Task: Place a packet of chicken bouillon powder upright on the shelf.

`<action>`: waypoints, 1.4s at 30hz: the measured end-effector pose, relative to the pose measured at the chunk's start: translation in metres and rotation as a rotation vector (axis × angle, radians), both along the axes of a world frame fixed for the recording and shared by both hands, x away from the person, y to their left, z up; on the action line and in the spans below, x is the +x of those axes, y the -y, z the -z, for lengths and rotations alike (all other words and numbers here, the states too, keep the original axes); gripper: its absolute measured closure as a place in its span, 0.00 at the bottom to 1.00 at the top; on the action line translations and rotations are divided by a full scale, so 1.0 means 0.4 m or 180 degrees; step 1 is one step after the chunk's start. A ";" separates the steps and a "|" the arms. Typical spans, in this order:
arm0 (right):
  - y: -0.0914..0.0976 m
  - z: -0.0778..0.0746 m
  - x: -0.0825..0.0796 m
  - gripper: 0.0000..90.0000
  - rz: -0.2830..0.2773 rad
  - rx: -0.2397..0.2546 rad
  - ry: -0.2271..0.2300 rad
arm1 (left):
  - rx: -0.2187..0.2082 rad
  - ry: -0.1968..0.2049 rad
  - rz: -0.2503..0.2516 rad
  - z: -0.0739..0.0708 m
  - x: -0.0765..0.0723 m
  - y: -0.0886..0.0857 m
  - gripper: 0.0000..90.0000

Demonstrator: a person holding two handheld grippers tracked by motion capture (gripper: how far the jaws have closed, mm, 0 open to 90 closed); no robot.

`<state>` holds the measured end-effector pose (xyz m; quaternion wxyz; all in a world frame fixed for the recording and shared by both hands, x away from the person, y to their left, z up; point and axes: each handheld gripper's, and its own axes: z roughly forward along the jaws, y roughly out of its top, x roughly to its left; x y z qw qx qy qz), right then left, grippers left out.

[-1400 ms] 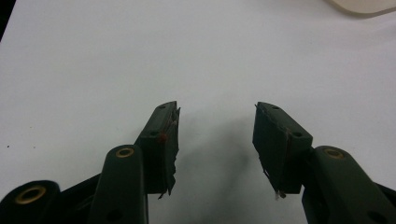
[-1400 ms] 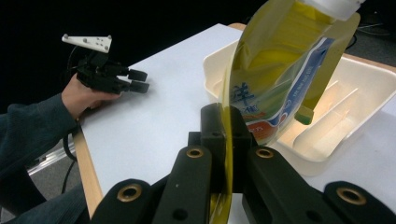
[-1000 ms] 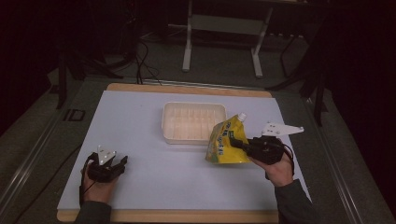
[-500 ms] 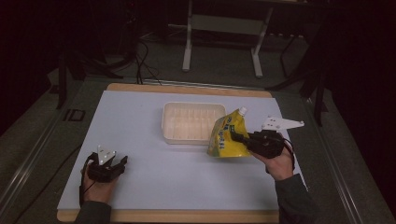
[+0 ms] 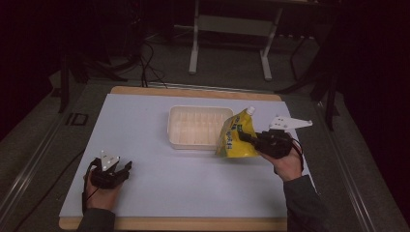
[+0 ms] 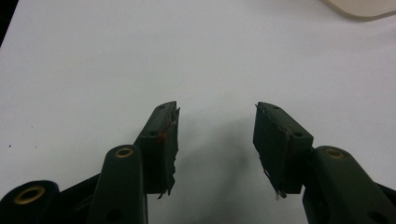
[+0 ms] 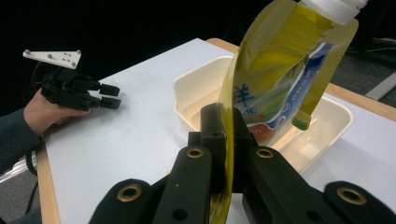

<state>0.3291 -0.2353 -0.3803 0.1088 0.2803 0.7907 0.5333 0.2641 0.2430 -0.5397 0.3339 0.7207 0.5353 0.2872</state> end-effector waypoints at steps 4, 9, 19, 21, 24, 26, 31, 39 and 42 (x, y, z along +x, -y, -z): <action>-0.003 -0.002 0.008 1.00 0.0016 0.0007 0.0005 | 0.0001 0.0004 -0.0002 0.000 0.000 0.000 0.55; -0.004 -0.005 0.017 1.00 0.0024 -0.0023 0.0027 | 0.0003 0.0002 0.0001 0.000 0.000 0.000 0.55; -0.014 -0.017 0.031 1.00 0.0025 -0.0037 0.0070 | 0.0009 0.0000 0.0002 0.000 0.000 0.000 0.55; -0.017 -0.018 0.033 1.00 0.0025 -0.0050 0.0080 | 0.0009 0.0001 0.0002 0.000 0.000 0.000 0.55; -0.022 -0.021 0.036 1.00 0.0026 -0.0067 0.0092 | 0.0008 -0.0002 0.0004 0.000 0.000 0.000 0.55; -0.023 -0.023 0.038 1.00 0.0032 -0.0069 0.0100 | 0.0002 0.0007 0.0001 0.000 0.000 0.000 0.55; -0.025 -0.027 0.041 1.00 0.0035 -0.0063 0.0112 | 0.0002 0.0007 0.0002 0.000 0.000 0.000 0.55; -0.035 -0.034 0.046 1.00 0.0039 -0.0071 0.0132 | 0.0003 0.0000 0.0001 0.000 0.001 0.000 0.55; -0.038 -0.037 0.050 1.00 0.0038 -0.0081 0.0139 | 0.0004 0.0002 0.0002 0.000 0.001 0.000 0.55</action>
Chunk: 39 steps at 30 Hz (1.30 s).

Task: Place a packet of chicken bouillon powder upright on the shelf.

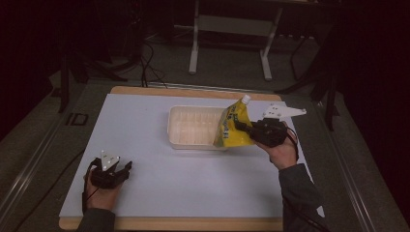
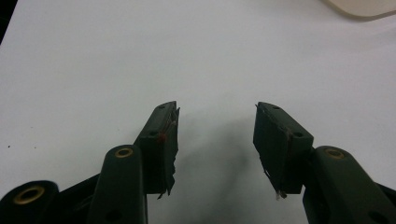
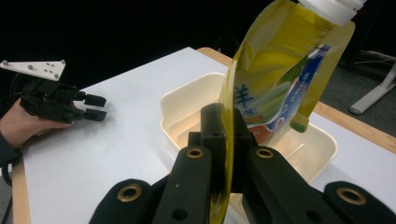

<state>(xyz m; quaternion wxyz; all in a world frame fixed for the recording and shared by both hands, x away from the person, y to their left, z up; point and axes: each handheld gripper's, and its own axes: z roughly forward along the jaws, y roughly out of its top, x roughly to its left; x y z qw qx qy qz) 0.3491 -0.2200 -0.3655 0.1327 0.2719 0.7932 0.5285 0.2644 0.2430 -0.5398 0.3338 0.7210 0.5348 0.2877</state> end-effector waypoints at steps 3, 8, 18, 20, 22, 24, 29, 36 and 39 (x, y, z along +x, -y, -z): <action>-0.005 -0.003 0.003 1.00 -0.0005 -0.0024 0.0008 | -0.0001 -0.0002 -0.0001 0.000 0.000 0.000 0.55; -0.012 -0.006 0.010 1.00 -0.0014 -0.0042 0.0019 | 0.0001 -0.0003 0.0001 0.000 0.000 -0.001 0.55; -0.028 -0.011 0.021 1.00 -0.0034 -0.0075 0.0043 | -0.0006 -0.0001 -0.0002 0.000 0.001 0.000 0.55; -0.035 -0.010 0.027 1.00 -0.0041 -0.0125 0.0057 | -0.0005 -0.0002 0.0001 0.000 0.000 -0.001 0.55; -0.040 -0.009 0.031 1.00 -0.0049 -0.0171 0.0075 | -0.0007 -0.0003 -0.0002 0.000 0.001 -0.001 0.55; -0.045 -0.007 0.035 1.00 -0.0047 -0.0210 0.0090 | -0.0006 -0.0002 -0.0003 0.000 0.001 -0.001 0.55; -0.060 -0.003 0.046 1.00 -0.0066 -0.0271 0.0109 | 0.0001 -0.0004 -0.0003 0.000 0.001 0.000 0.55; -0.072 0.007 0.060 1.00 -0.0075 -0.0303 0.0074 | -0.0012 0.0006 0.0002 0.000 0.001 -0.001 0.55; -0.075 0.011 0.067 1.00 -0.0084 -0.0303 0.0030 | -0.0012 0.0002 0.0001 0.000 0.001 -0.001 0.55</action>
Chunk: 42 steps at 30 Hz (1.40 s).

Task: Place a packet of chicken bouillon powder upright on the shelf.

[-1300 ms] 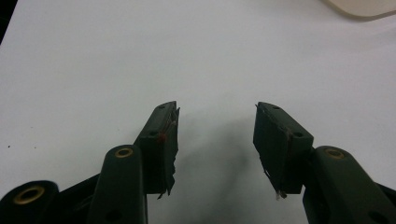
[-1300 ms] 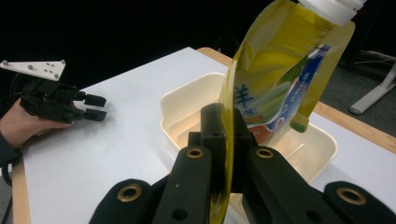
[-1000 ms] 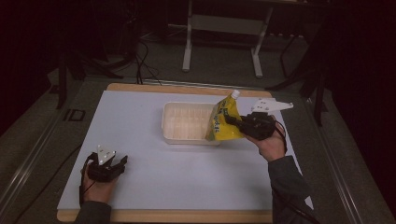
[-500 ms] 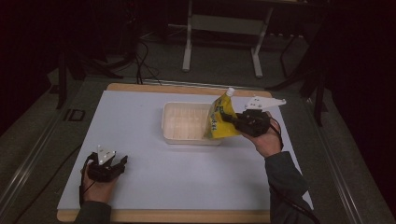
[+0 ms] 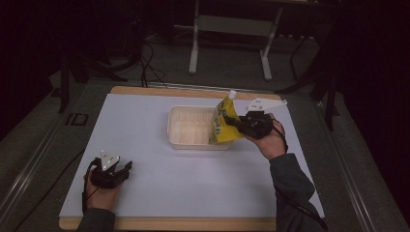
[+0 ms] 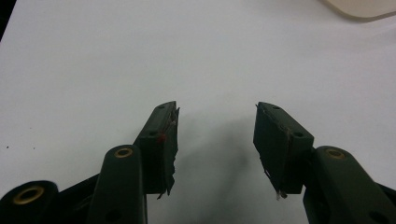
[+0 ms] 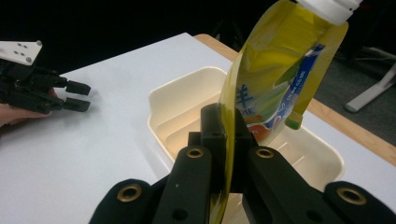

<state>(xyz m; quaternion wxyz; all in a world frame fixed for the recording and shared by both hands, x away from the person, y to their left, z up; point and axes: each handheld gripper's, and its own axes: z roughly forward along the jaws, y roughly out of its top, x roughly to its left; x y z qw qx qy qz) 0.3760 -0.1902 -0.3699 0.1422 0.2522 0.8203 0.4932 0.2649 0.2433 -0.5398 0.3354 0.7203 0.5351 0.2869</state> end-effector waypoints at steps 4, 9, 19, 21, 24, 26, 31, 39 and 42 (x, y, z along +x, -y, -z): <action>-0.001 0.005 0.013 1.00 0.0000 -0.0021 -0.0099 | 0.0005 -0.0003 0.0000 0.000 0.000 0.000 0.55; 0.000 0.004 0.026 1.00 0.0036 -0.0010 -0.0208 | 0.0010 -0.0008 0.0005 0.000 0.000 0.000 0.55; -0.006 0.004 0.054 1.00 0.0105 -0.0022 -0.0446 | 0.0014 -0.0011 0.0003 0.000 0.000 0.000 0.55; -0.008 0.005 0.059 1.00 0.0126 -0.0022 -0.0480 | 0.0009 -0.0010 -0.0002 0.000 0.000 0.000 0.55; -0.011 0.006 0.063 1.00 0.0144 -0.0040 -0.0511 | 0.0002 -0.0010 -0.0004 0.000 0.000 0.000 0.55; -0.013 0.007 0.067 1.00 0.0164 -0.0045 -0.0523 | 0.0004 -0.0010 -0.0003 0.000 0.000 0.000 0.55; -0.014 0.009 0.075 1.00 0.0203 -0.0039 -0.0572 | 0.0004 -0.0012 -0.0004 0.000 0.000 0.000 0.55; -0.016 0.012 0.089 0.99 0.0240 -0.0041 -0.0629 | 0.0006 -0.0013 -0.0001 0.000 0.000 0.000 0.55; -0.016 0.011 0.092 0.99 0.0259 -0.0041 -0.0634 | 0.0007 -0.0012 -0.0001 0.000 0.000 0.000 0.55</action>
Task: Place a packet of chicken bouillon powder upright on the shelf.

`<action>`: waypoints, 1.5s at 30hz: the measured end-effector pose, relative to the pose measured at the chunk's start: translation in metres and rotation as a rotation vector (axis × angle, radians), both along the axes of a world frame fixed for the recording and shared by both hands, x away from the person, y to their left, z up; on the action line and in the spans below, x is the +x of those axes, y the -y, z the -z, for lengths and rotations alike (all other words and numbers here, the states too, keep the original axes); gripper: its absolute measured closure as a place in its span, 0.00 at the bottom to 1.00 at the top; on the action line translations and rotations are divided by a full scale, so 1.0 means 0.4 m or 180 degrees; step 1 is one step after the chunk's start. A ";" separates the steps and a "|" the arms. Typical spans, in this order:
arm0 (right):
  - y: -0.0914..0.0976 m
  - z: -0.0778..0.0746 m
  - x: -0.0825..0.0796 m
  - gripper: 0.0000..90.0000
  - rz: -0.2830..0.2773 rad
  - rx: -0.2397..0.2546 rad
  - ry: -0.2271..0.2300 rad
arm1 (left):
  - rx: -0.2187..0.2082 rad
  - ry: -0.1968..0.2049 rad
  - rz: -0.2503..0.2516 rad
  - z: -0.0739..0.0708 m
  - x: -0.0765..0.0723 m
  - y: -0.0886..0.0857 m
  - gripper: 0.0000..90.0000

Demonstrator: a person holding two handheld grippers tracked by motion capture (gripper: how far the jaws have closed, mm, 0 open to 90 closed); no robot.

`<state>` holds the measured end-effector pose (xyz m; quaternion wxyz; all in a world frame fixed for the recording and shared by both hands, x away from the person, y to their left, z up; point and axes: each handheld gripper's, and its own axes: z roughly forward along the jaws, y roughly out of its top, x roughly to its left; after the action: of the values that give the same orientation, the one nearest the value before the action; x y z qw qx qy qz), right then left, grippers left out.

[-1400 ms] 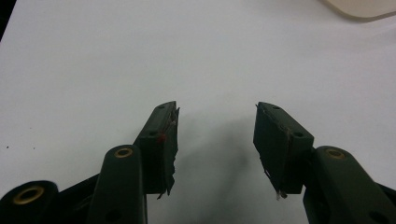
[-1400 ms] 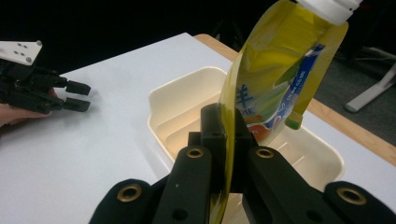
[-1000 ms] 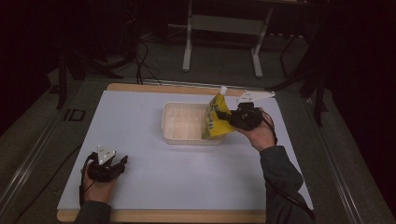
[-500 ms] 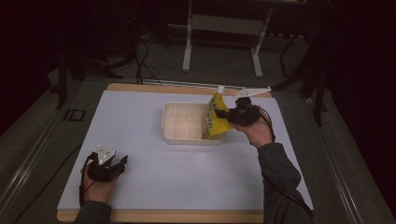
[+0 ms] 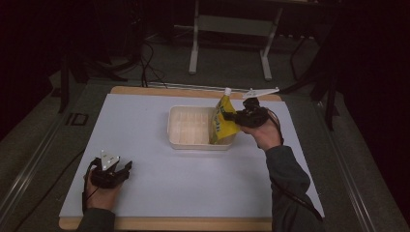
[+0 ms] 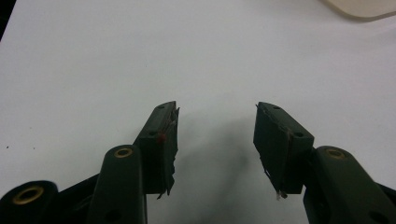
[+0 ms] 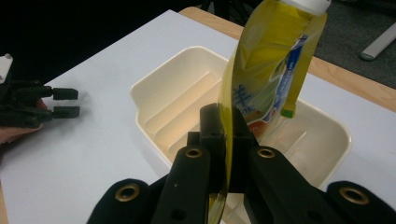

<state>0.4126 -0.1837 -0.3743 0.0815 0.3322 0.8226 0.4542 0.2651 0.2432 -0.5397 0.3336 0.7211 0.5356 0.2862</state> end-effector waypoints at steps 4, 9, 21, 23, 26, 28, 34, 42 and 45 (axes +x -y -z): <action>0.000 -0.003 0.006 0.99 0.0057 0.0015 -0.0017 | 0.0001 -0.0002 0.0000 0.000 0.000 0.000 0.55; -0.004 -0.007 0.011 0.99 0.0080 0.0031 -0.0019 | -0.0003 -0.0001 0.0001 0.000 0.000 0.000 0.55; -0.011 -0.012 0.020 0.98 0.0106 0.0027 -0.0016 | -0.0004 0.0006 0.0001 0.000 0.000 0.000 0.55; -0.014 -0.011 0.019 0.98 0.0061 0.0025 -0.0011 | -0.0003 0.0009 0.0001 0.000 0.000 0.001 0.55; -0.023 -0.007 0.016 0.98 -0.0043 0.0006 0.0003 | -0.0001 0.0008 0.0000 0.000 0.000 0.001 0.55; -0.029 -0.007 0.016 0.98 -0.0046 0.0001 0.0009 | 0.0001 0.0004 0.0000 0.000 0.000 0.001 0.55; -0.047 -0.009 0.014 1.00 -0.0119 -0.0076 0.0059 | -0.0011 0.0014 0.0001 0.000 0.000 0.000 0.54; -0.049 -0.011 0.011 0.99 -0.0164 -0.0043 0.0063 | -0.0005 0.0014 -0.0001 0.000 0.000 0.001 0.54; -0.045 -0.011 0.018 0.99 -0.0074 -0.0041 0.0015 | -0.0005 0.0012 -0.0001 0.000 0.000 0.001 0.54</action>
<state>0.4198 -0.1657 -0.3699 0.0804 0.3210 0.8291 0.4506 0.2652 0.2428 -0.5397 0.3351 0.7203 0.5352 0.2872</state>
